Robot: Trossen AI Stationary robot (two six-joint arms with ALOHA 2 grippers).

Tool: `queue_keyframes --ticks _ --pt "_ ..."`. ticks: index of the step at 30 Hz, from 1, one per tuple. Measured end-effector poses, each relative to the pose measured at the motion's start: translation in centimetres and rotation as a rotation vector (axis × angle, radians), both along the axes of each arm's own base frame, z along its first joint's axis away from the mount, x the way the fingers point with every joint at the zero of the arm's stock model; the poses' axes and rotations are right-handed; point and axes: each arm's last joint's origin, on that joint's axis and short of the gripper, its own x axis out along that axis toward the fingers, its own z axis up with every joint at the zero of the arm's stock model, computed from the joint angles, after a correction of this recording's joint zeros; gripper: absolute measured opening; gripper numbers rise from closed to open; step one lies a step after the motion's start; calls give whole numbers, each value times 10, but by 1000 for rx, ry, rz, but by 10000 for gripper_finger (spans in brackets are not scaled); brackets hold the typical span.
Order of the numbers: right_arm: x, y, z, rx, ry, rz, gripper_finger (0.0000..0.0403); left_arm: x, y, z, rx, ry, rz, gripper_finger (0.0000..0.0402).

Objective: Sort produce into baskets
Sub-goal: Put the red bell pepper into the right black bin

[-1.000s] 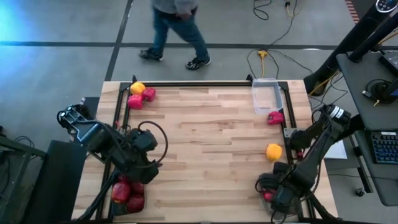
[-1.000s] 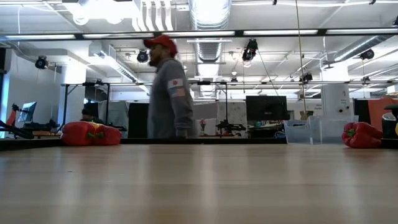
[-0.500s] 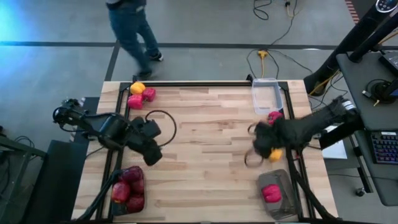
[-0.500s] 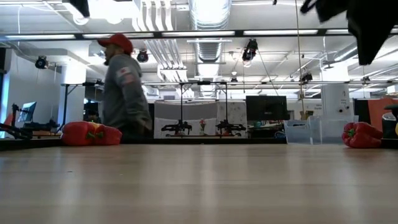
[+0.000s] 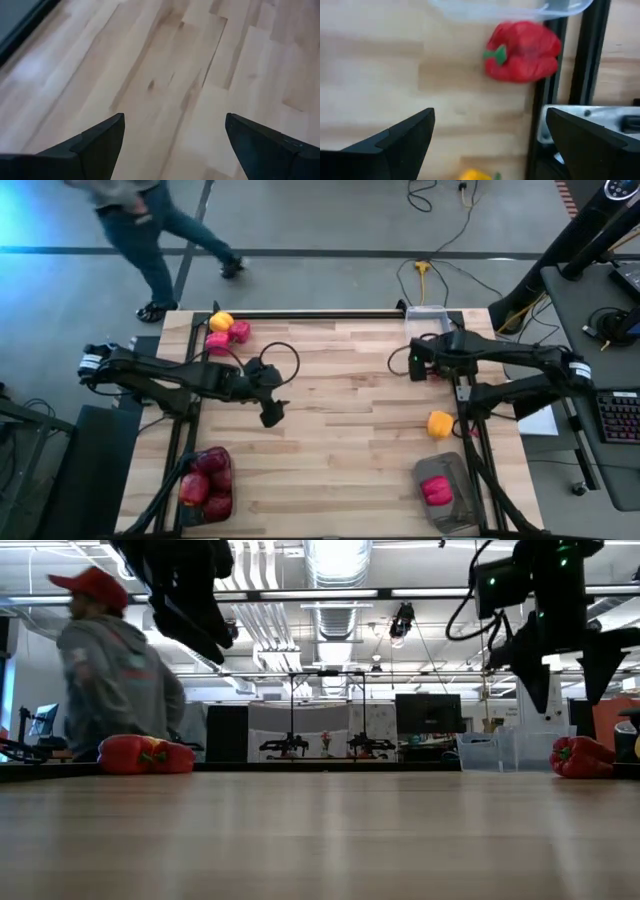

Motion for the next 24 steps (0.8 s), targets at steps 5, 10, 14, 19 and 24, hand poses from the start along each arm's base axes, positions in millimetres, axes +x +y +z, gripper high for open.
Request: queue_keyframes --ticks 5,10,14,19,24 --pt "-10 -18 -6 -40 16 -70 375 8 -1 -3 74 43 -89 327" --pt "-21 -26 -17 -29 51 -164 375 -1 -2 -8 96 195 -190 327" --pt "-27 -23 -20 -84 25 -305 375 -6 2 -10 154 251 -140 327" --pt "-39 -22 -22 -198 -22 -510 375 -12 13 -1 216 196 25 327" --pt "-48 -32 -23 -208 6 -559 374 -12 24 -1 264 220 48 327"
